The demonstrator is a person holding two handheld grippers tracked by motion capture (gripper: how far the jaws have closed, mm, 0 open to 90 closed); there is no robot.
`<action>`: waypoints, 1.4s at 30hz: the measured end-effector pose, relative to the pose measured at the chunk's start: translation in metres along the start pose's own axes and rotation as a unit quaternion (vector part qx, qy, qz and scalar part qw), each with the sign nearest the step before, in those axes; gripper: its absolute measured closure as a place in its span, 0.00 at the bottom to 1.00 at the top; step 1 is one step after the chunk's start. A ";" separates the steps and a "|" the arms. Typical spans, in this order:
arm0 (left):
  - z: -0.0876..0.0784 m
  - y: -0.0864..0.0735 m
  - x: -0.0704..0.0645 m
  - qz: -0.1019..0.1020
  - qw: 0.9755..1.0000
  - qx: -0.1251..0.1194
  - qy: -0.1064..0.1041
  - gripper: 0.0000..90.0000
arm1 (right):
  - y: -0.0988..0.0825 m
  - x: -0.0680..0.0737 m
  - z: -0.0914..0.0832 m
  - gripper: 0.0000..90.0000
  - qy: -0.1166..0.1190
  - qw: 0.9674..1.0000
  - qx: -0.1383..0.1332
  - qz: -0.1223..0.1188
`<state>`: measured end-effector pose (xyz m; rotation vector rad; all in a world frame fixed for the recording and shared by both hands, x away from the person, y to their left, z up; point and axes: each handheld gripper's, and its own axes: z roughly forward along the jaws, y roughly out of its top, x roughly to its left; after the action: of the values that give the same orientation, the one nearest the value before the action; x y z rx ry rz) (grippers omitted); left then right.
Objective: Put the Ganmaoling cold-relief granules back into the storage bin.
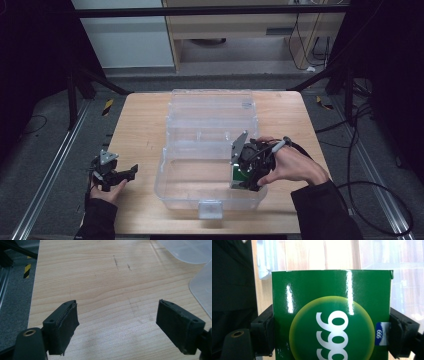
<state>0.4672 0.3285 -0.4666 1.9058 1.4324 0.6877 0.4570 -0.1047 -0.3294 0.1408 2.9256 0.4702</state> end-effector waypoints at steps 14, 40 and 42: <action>-0.001 0.000 0.001 -0.001 1.000 -0.001 0.000 0.19 | -0.002 0.004 0.019 0.18 0.002 1.000 0.003 0.004; -0.001 0.000 0.001 0.000 1.000 -0.002 0.000 0.19 | -0.014 0.005 0.048 0.17 0.008 1.000 0.017 0.008; -0.001 0.000 0.001 0.000 1.000 -0.002 0.001 0.19 | -0.013 0.005 0.049 0.17 0.011 1.000 0.017 0.009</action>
<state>0.4668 0.3293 -0.4660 1.9037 1.4306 0.6915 0.4605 -0.1020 -0.3806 0.1689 2.9568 0.4280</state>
